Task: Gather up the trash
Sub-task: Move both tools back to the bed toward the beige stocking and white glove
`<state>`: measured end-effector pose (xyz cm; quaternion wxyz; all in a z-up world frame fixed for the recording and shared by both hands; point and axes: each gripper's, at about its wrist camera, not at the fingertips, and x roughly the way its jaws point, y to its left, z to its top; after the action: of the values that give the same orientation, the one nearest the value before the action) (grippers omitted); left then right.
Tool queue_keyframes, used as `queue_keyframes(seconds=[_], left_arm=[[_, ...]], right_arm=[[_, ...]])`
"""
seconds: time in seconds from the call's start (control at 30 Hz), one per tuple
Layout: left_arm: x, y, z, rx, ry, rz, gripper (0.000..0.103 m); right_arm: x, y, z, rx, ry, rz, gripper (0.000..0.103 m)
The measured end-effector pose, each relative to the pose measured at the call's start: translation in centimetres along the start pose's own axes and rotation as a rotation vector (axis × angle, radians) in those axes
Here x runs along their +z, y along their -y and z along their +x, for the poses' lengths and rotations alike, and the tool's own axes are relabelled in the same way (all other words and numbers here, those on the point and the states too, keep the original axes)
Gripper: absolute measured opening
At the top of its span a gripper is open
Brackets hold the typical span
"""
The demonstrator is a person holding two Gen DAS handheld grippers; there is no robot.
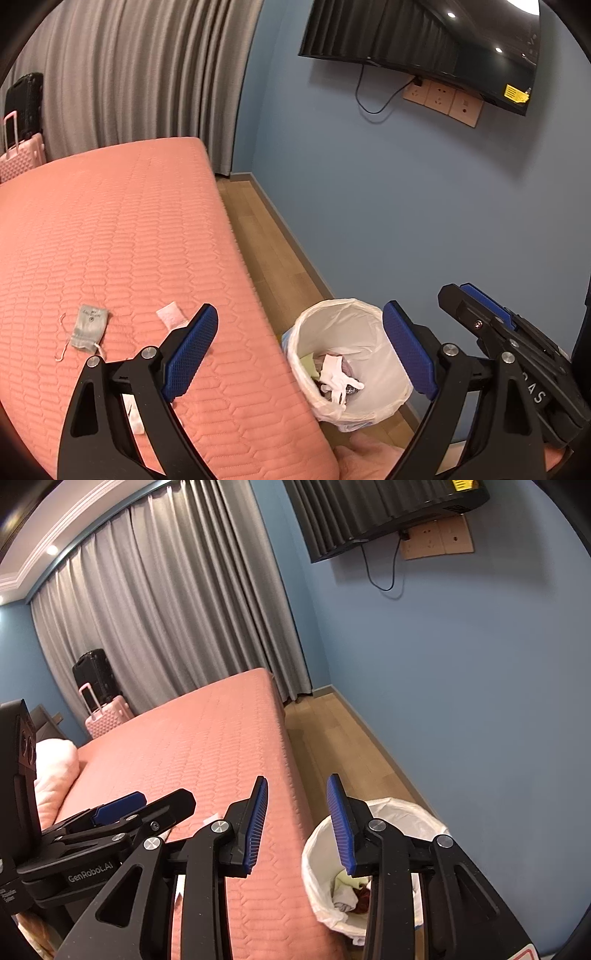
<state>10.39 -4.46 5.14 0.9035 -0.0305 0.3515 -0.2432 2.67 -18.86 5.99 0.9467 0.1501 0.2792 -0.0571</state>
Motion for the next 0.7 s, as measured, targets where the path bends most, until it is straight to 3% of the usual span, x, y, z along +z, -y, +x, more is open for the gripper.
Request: queue_keyframes(seconds=[0.2, 0.27, 0.7], left_arm=[[-1.3, -3.8, -0.4, 0.040, -0.021, -0.086, 0.087], [-1.8, -5.2, -0.4, 0.058, -0.030, -0.113, 0.087], [-5.9, -15.0, -1.7, 0.189, -0.078, -0.283, 0.087]], right_arm=[[-1.8, -2.9, 1.3, 0.035, -0.044, -0.031, 0.036], [-2.6, -3.9, 1.8, 0.045, -0.059, -0.041, 0.042], [-7.8, -11.2, 7.2, 0.120, -0.219, -0.141, 0.042]])
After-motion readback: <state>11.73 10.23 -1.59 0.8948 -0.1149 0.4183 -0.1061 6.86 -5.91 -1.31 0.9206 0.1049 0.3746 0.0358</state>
